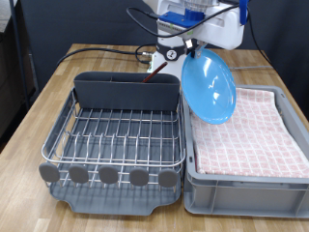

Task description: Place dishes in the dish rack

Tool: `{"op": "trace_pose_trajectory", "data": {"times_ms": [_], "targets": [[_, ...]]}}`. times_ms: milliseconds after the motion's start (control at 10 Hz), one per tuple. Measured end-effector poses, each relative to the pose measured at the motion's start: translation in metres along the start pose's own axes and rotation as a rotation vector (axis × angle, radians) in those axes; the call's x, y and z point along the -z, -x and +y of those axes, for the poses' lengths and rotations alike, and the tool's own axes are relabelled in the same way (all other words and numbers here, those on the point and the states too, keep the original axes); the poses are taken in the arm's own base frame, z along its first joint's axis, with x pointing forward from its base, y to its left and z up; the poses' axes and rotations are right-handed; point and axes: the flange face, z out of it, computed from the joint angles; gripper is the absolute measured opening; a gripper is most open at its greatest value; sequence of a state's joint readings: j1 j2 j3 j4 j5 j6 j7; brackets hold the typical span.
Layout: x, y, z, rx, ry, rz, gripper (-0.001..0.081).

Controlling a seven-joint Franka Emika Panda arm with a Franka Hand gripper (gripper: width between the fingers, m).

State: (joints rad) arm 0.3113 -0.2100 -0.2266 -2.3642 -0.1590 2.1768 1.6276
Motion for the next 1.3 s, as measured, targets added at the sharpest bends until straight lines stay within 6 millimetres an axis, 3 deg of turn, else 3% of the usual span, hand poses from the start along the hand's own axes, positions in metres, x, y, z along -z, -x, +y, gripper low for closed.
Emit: {"op": "trace_pose_trajectory", "data": {"times_ms": [400,1000,1300], "targets": [[-0.005,-0.060,0.021,0.156,0.051,0.075,0.0026],[0.003,-0.170,0.045,0.442,0.074,0.247,0.0026],[0.005,-0.176,0.044,0.483,0.080,0.254,0.0026]]}}
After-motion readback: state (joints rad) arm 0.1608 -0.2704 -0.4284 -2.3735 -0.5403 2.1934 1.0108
